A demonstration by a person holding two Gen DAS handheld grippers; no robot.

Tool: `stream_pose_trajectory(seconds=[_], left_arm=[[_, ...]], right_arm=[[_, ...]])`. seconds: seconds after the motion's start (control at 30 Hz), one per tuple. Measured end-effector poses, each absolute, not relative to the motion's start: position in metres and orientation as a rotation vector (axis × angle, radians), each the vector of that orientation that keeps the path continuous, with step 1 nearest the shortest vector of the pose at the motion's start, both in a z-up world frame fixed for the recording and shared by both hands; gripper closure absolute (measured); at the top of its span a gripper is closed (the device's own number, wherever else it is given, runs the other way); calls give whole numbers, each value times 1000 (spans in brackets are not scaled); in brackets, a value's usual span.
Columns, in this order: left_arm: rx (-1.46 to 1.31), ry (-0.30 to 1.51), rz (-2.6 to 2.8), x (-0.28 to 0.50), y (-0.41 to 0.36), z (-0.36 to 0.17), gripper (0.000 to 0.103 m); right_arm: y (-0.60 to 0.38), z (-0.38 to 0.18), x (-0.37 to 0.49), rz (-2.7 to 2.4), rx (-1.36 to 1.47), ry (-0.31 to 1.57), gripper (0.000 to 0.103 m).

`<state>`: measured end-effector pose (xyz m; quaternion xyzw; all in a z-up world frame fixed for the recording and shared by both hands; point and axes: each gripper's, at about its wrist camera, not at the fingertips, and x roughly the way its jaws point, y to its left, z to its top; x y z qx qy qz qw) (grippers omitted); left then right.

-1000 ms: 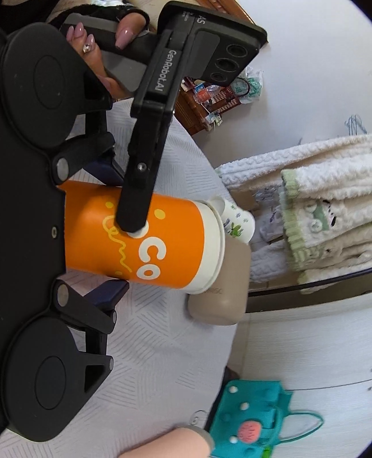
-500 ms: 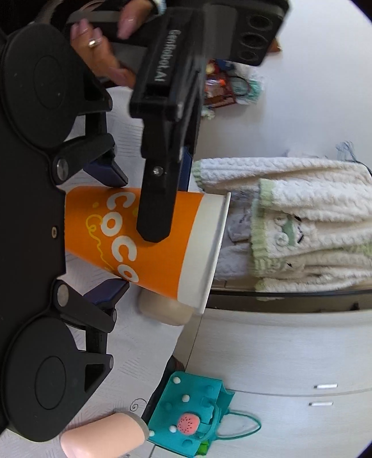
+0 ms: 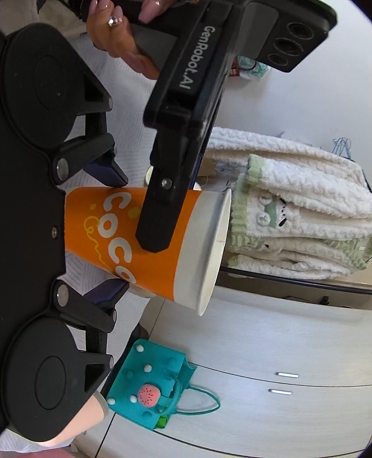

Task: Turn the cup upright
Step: 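Lower the upright orange cup onto the table with the right gripper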

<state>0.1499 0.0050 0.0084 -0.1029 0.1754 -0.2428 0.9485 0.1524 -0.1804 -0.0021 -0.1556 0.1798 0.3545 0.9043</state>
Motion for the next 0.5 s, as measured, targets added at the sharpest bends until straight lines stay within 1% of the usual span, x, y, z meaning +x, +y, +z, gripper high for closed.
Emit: stream_pose_trajectory(seconds=[0.1, 0.3, 0.5], left_arm=[[-197, 354, -491, 153, 3, 1, 30], [-201, 347, -498, 150, 4, -2, 30], [-230, 402, -496, 155, 7, -1, 26]], right_arm=[[-177, -9, 158, 722, -336, 393, 28], [-176, -12, 156, 717, -334, 375, 27], [-173, -13, 153, 704, -345, 366, 26]])
